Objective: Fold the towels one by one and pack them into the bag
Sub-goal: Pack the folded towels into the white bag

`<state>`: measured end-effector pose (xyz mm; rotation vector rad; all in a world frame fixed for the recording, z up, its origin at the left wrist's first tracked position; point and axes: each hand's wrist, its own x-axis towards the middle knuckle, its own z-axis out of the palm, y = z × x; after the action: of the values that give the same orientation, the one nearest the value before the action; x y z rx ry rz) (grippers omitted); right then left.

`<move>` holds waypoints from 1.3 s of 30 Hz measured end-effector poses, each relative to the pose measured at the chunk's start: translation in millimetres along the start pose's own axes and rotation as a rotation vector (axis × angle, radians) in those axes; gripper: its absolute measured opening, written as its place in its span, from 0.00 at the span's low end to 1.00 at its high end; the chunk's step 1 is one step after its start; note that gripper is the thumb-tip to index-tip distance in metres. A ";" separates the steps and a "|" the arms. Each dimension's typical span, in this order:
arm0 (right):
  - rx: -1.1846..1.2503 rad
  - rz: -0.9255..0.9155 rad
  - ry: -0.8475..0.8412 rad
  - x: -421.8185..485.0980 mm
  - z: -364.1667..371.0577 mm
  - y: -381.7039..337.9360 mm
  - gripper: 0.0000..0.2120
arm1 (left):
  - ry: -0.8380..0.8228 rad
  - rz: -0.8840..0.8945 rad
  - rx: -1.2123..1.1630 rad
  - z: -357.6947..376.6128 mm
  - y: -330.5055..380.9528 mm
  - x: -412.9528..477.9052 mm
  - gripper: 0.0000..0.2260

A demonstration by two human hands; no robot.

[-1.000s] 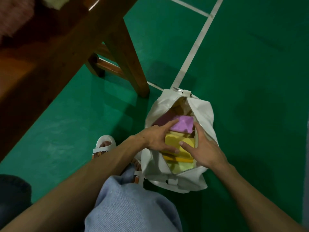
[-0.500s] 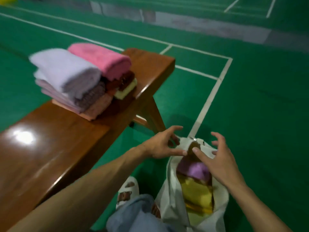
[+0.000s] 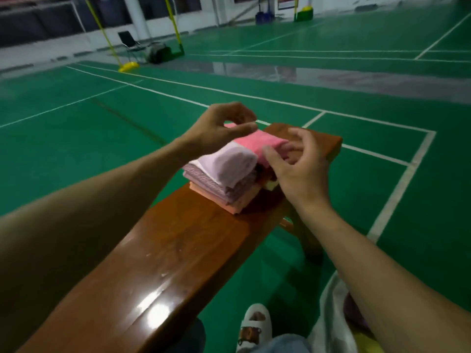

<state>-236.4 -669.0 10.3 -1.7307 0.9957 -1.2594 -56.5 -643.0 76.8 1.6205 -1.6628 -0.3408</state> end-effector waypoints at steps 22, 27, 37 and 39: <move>-0.133 -0.190 -0.059 -22.3 72.7 17.9 0.31 | -0.157 -0.518 -0.562 -26.4 -120.1 -47.2 0.18; 0.033 -0.105 -0.106 -33.8 45.1 32.7 0.27 | -0.263 -0.505 -0.560 -24.5 -108.3 -67.1 0.25; 0.101 -0.027 -0.411 -33.2 38.9 42.7 0.31 | -0.403 -0.569 -0.678 -19.6 -101.7 -84.0 0.38; 0.132 -0.005 -0.440 -34.7 34.7 47.7 0.32 | -0.386 -0.546 -0.673 -18.4 -99.5 -91.0 0.38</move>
<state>-217.4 -652.4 -53.3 -1.8002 0.6358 -0.8688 18.4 -567.3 -7.9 1.4917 -1.1221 -1.3975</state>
